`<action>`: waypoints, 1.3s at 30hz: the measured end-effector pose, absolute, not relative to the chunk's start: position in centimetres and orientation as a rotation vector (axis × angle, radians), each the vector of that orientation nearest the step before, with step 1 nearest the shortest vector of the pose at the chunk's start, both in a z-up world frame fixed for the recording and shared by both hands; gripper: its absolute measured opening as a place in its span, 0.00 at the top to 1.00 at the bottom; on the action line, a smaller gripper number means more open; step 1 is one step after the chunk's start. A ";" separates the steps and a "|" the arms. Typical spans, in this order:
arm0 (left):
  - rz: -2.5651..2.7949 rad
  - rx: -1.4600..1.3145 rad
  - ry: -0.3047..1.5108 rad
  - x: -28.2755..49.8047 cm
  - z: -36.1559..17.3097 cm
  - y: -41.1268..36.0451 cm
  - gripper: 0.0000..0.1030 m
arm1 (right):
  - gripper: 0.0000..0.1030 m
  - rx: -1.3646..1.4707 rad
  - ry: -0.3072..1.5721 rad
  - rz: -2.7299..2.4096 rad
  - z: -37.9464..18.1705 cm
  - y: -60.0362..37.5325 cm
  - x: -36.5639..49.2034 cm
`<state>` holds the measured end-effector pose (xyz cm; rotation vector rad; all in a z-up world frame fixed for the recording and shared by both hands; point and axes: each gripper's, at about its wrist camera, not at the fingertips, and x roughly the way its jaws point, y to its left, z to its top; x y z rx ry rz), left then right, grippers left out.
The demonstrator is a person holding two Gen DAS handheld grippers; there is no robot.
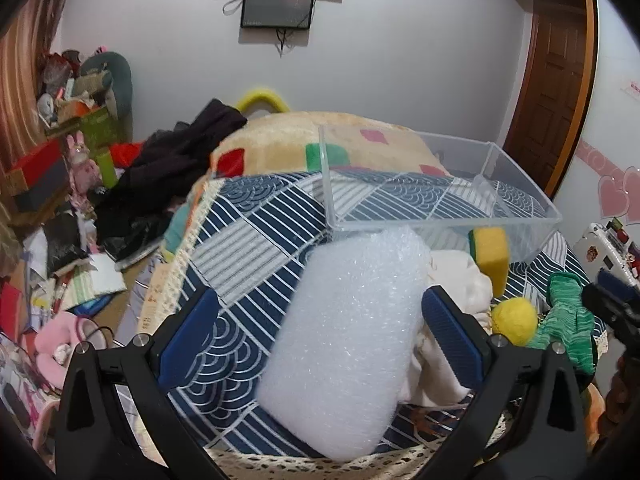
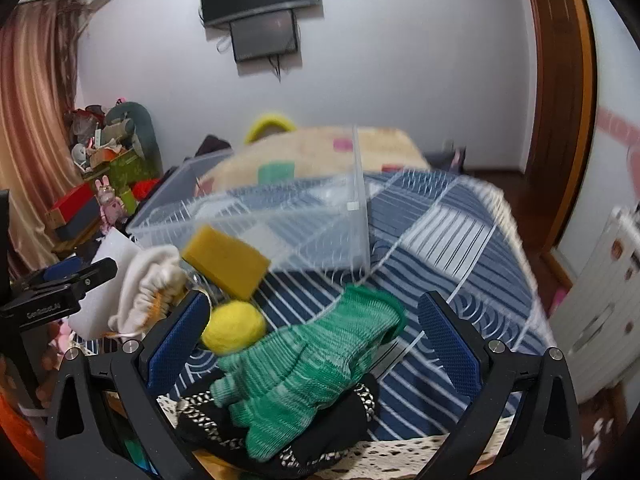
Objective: Organize soft objects
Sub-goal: 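Grasp the white foam sheet with the left tool while the right tool grasps the green glove, then carry the foam sheet into the clear box with the left tool while the right drops the glove in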
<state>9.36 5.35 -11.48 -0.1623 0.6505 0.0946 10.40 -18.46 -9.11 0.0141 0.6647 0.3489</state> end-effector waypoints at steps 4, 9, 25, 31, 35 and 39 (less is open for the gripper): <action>0.045 -0.182 0.673 9.8 -12.3 5.2 0.00 | 0.07 0.028 0.734 0.350 -10.6 -18.5 11.3; -0.014 -0.190 0.703 10.4 -13.0 4.7 0.26 | 0.39 0.018 0.773 0.353 -11.2 -18.8 11.5; -0.016 -0.142 0.603 8.1 -9.9 4.3 0.66 | 0.78 0.011 0.642 0.350 -8.2 -19.5 10.4; 0.017 -0.128 0.563 7.3 -8.6 4.5 0.67 | 0.78 0.009 0.589 0.357 -6.3 -19.2 10.3; 0.010 -0.130 0.520 6.4 -6.9 4.7 0.67 | 0.78 0.017 0.548 0.365 -4.9 -19.1 10.6; 0.001 -0.117 0.463 5.8 -5.0 4.5 0.67 | 0.78 0.021 0.510 0.375 -3.9 -18.7 11.0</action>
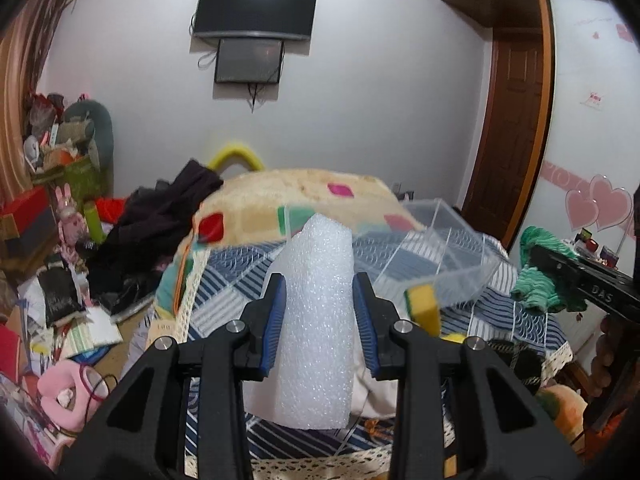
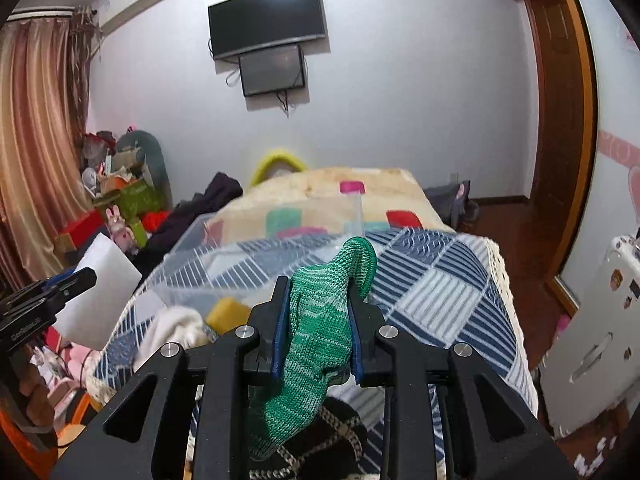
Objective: Organize soft objects
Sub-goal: 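Carry the foam sheet into the clear box with the left tool while the right drops the glove in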
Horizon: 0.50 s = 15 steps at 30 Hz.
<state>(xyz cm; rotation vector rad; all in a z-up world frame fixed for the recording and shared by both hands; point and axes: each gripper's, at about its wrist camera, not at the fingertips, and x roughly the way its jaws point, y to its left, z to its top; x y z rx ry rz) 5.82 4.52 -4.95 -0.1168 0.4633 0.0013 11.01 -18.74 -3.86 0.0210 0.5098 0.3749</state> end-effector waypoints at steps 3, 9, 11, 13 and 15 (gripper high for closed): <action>-0.004 -0.103 0.425 5.7 -3.7 4.2 0.67 | 0.78 0.015 0.486 0.383 -3.3 -18.2 11.4; -0.006 -0.065 0.386 7.7 -2.2 3.3 0.67 | 0.78 0.015 0.451 0.397 -2.2 -17.5 12.6; -0.013 -0.064 0.392 8.9 -2.1 3.2 0.67 | 0.78 0.012 0.442 0.402 -2.0 -17.2 13.0; -0.017 -0.065 0.396 9.9 -2.1 3.1 0.67 | 0.78 0.005 0.436 0.405 -1.8 -16.8 13.7; -0.018 -0.060 0.404 11.1 -2.1 2.8 0.67 | 0.78 -0.002 0.437 0.410 -1.8 -16.3 14.5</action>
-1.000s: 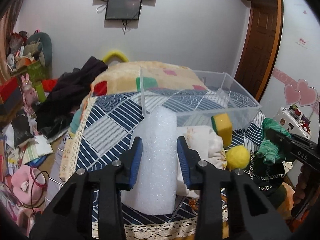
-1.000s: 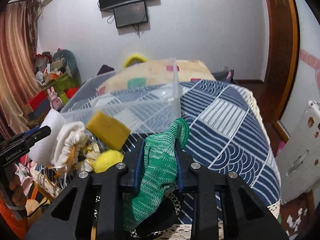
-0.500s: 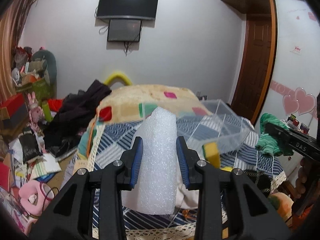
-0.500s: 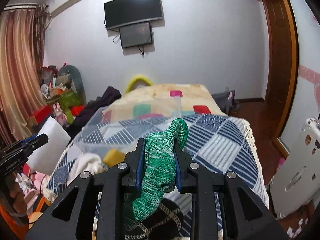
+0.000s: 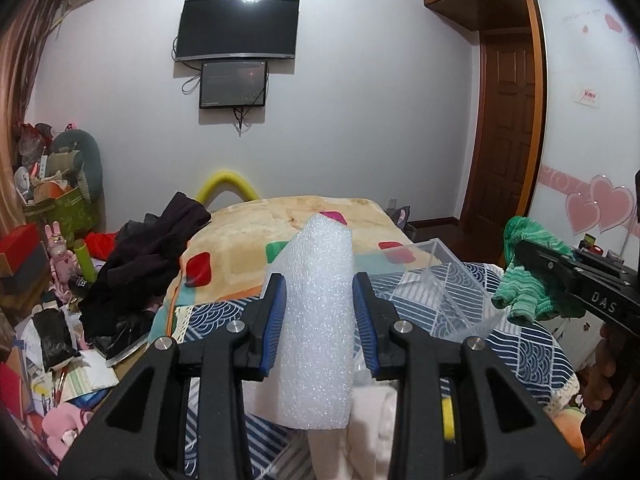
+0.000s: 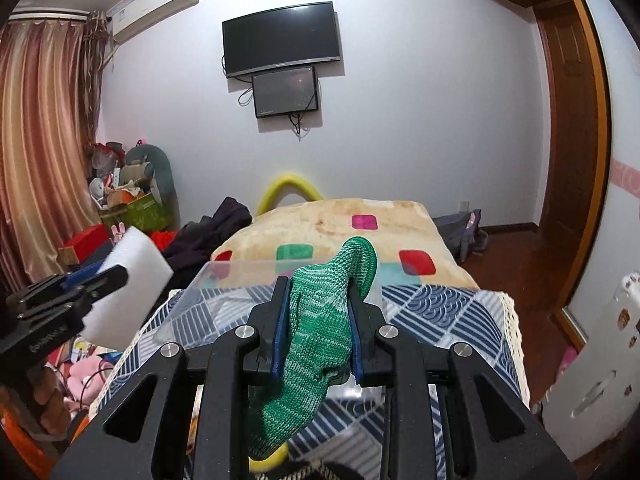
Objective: Organize soft objects
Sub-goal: 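Carry the foam sheet into the clear box with the left tool while the right drops the glove in, then grasp the black chain-strap bag with the right tool while the left grasps the white drawstring bag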
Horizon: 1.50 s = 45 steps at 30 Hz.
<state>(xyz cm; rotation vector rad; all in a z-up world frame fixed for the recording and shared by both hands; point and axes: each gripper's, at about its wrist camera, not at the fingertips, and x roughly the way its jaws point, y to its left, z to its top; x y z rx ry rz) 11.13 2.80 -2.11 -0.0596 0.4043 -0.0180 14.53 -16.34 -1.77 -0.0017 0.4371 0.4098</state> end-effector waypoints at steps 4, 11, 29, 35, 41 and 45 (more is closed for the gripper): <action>-0.014 -0.034 0.421 13.8 -2.2 2.0 0.67 | 0.78 -0.018 0.456 0.432 -1.7 -15.3 16.4; 0.006 0.017 0.473 17.7 -3.1 1.1 0.67 | 0.78 -0.090 0.543 0.452 -3.1 -13.5 19.7; -0.035 0.040 0.707 23.1 -9.2 0.3 0.66 | 0.74 -0.235 0.762 0.454 -8.0 -11.9 22.4; -0.036 0.020 0.706 22.0 -8.9 0.4 0.39 | 0.50 -0.209 0.739 0.457 -6.9 -12.7 22.1; -0.041 0.003 0.649 19.6 -6.6 0.6 0.22 | 0.22 -0.168 0.650 0.453 -4.5 -13.6 20.2; -0.043 -0.026 0.597 17.8 -4.6 1.1 0.06 | 0.19 -0.142 0.577 0.452 -2.5 -14.2 18.3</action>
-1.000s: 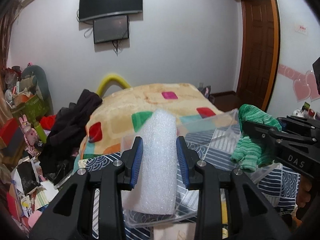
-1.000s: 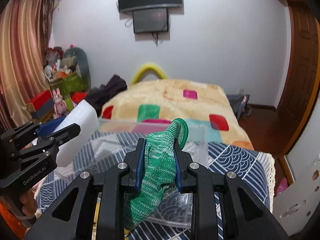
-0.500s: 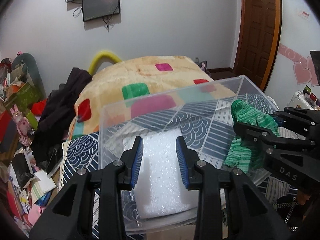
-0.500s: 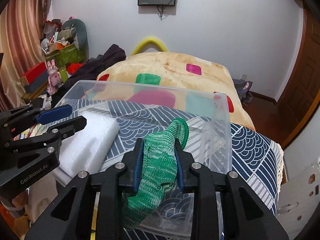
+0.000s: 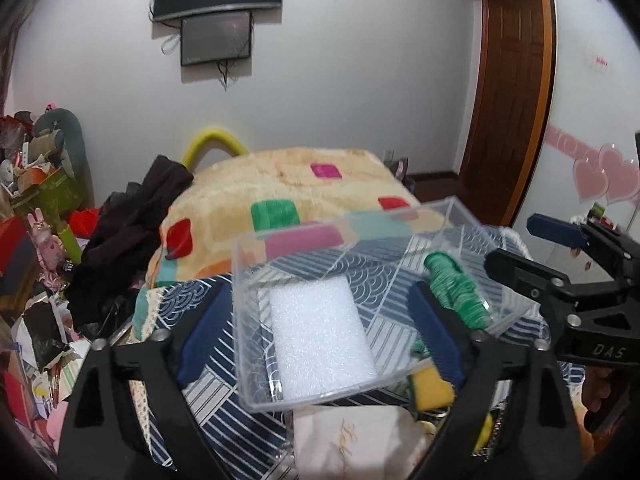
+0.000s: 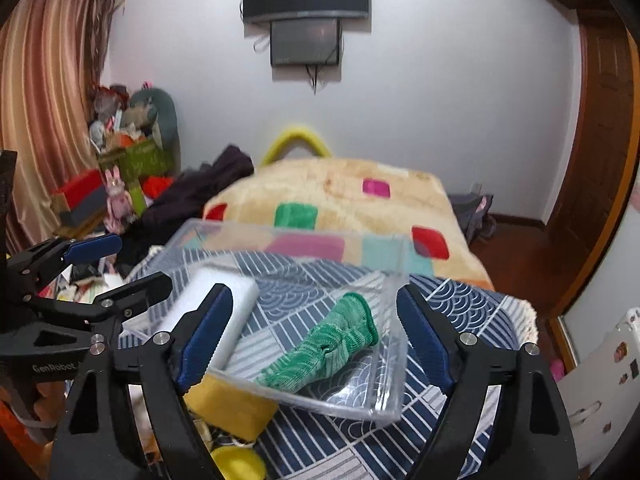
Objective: Organize soft objects
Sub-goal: 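Grasp the black chain-strap bag with the right tool while the left grasps the white drawstring bag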
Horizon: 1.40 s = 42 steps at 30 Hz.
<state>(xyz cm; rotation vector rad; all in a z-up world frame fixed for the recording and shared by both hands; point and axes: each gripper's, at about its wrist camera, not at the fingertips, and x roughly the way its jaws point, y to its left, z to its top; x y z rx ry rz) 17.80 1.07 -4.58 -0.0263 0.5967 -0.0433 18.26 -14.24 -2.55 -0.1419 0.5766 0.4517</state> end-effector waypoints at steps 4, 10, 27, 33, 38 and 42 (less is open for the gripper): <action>-0.028 -0.035 0.547 15.5 -2.9 1.4 0.02 | 0.15 -0.118 0.525 0.469 -1.3 -15.1 16.3; -0.021 -0.048 0.530 12.5 -2.7 2.2 0.01 | 0.06 -0.113 0.493 0.456 -1.8 -16.4 13.4; -0.022 -0.037 0.755 8.8 -11.7 2.7 0.01 | 0.17 -0.167 0.864 0.432 -14.0 -17.5 11.6; -0.041 -0.045 0.763 10.3 -12.3 2.0 0.01 | 0.69 -0.158 0.867 0.443 -13.7 -17.8 11.3; -0.089 -0.087 0.762 12.1 -12.6 1.4 0.17 | 0.83 -0.107 0.850 0.461 -13.2 -18.9 11.4; -0.174 -0.155 0.819 12.8 -13.8 1.4 0.40 | 0.85 -0.134 0.774 0.398 -12.5 -19.1 10.9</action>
